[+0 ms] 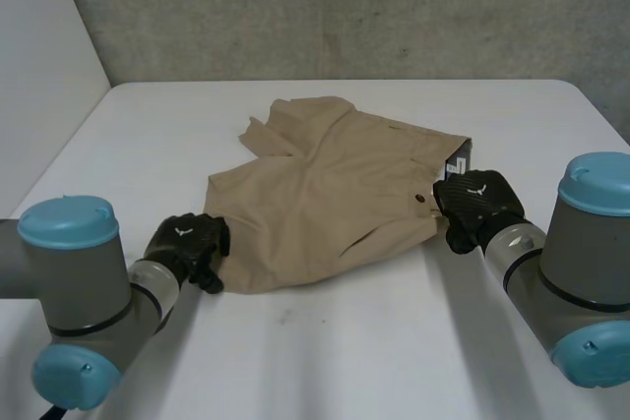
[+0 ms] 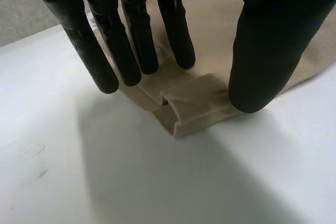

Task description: Fold the shorts.

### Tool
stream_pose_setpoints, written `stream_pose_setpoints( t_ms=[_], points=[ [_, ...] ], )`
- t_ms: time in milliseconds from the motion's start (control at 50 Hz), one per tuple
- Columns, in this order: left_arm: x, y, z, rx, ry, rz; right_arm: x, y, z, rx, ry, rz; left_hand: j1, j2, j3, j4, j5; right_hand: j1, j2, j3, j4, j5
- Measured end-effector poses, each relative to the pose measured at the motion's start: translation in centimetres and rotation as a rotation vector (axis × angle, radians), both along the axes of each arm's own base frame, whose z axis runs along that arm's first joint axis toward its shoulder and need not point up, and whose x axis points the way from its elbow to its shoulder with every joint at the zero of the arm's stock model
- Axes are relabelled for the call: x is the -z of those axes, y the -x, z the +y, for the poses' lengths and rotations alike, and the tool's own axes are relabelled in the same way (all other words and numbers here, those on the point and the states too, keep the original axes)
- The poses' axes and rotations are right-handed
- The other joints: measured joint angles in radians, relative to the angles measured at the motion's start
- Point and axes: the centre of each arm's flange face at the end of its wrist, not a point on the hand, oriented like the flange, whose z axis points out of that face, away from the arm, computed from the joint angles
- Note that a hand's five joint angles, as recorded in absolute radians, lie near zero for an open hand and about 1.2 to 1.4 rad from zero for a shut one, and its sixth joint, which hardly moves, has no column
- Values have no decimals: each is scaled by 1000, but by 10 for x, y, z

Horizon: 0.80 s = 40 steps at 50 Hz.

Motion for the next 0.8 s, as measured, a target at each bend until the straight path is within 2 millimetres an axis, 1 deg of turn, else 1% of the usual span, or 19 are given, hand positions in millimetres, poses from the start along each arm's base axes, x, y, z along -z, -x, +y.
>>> stream_pose_setpoints(
  t_ms=[60, 80, 120, 160, 200, 240, 280, 440, 480, 520, 560, 580, 640, 660, 700, 740, 800],
  points=[
    [2, 1, -2, 11, 7, -21, 1, 0, 0, 0, -2, 1, 21, 19, 17, 23, 19, 0, 0, 0, 0, 0],
    [3, 1, -2, 17, 12, -31, 1, 0, 0, 0, -3, 1, 82, 78, 72, 78, 70, 0, 0, 0, 0, 0],
    [3, 1, -3, 21, 18, -38, 2, 0, 0, 0, -4, 2, 104, 94, 92, 98, 88, 0, 0, 0, 0, 0],
    [3, 2, -4, 29, 35, -52, 2, 0, 0, 0, -5, 2, 206, 206, 203, 203, 182, 0, 0, 0, 0, 0],
    [2, 2, -6, 31, 53, -55, 2, 0, 0, 0, -5, 2, 386, 374, 370, 379, 357, 0, 0, 0, 0, 0],
    [0, 3, -8, 31, 70, -55, 2, 0, 0, 0, -5, 2, 426, 465, 454, 468, 424, 0, 0, 2, 0, 0],
    [-1, 3, -9, 29, 84, -52, 2, 0, 0, 0, -5, 2, 426, 483, 471, 493, 426, 0, 0, 2, 0, 0],
    [-31, -1, -11, -24, 183, -38, -2, 0, -1, -1, 7, 1, 426, 488, 475, 498, 426, 0, 0, 2, 0, 0],
    [-44, -3, -7, -37, 214, -32, -7, -1, -1, -6, 19, 4, 426, 489, 475, 499, 426, 0, 0, 2, 0, 0],
    [-58, -6, -1, -40, 238, -35, -13, -1, 0, -15, 37, 20, 426, 488, 475, 501, 426, 0, 0, 2, 0, 0],
    [-65, -8, 5, -37, 247, -49, -17, 0, 1, -23, 48, 38, 426, 489, 475, 501, 426, 0, 0, 2, 0, 0],
    [-75, -12, 13, -27, 253, -78, -22, 0, 4, -37, 62, 75, 426, 489, 475, 501, 426, 0, 0, 2, 0, 0],
    [-88, -18, 29, -3, 246, -140, -28, 3, 11, -68, 72, 165, 426, 489, 475, 501, 426, 0, 0, 2, 0, 0],
    [-94, -21, 38, 13, 234, -178, -31, 5, 15, -85, 71, 215, 426, 489, 475, 501, 426, 0, 0, 2, 0, 0],
    [-99, -25, 48, 30, 216, -217, -33, 7, 19, -100, 67, 256, 426, 489, 475, 501, 426, 0, 0, 2, 0, 0],
    [-108, -32, 68, 65, 174, -278, -39, 13, 32, -148, 40, 371, 426, 490, 482, 501, 426, 0, 0, 2, 0, 0],
    [-117, -38, 90, 106, 128, -317, -43, 19, 46, -195, 0, 463, 426, 490, 485, 502, 426, 0, 0, 2, 0, 0]
  ],
)
